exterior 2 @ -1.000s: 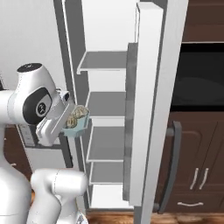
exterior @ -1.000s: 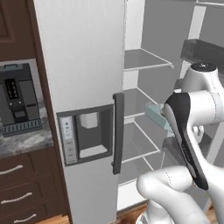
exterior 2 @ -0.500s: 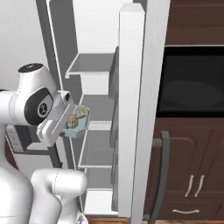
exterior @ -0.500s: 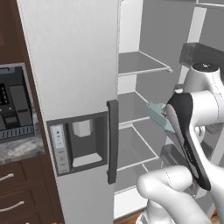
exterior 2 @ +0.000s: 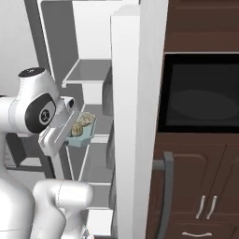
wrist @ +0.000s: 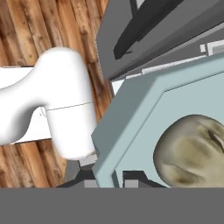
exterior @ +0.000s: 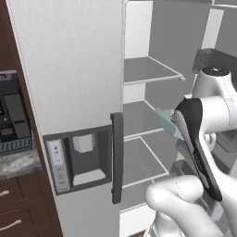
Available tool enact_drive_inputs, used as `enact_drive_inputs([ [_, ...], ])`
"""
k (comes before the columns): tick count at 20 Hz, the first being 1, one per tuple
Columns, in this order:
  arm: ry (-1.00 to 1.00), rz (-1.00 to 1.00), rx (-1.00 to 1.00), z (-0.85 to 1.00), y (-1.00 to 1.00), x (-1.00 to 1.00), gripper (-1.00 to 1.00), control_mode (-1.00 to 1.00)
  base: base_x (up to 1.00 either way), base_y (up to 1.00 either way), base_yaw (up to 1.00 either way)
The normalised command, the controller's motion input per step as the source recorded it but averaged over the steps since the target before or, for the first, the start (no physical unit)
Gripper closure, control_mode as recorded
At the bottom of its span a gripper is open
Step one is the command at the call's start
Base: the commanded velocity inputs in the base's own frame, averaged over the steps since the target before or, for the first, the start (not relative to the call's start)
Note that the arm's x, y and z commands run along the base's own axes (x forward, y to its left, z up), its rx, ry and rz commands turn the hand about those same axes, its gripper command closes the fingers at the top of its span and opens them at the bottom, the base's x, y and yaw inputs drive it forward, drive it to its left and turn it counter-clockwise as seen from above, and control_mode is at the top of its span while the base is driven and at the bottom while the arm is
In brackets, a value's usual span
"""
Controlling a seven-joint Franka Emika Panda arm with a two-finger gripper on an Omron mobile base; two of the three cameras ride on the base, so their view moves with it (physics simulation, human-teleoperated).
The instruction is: Place two dumplings into each of the tupperware containers and then place the containers in the fridge.
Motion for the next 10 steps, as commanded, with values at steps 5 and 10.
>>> enact_drive_inputs([
  [5,0.00,0.00,0.00,0.00,0.00,0.00,1.00,1.00,0.12,-0.30,0.11],
  [10,0.00,0.00,0.00,0.00,0.00,0.00,1.00,1.00,0.36,-0.02,0.15],
])
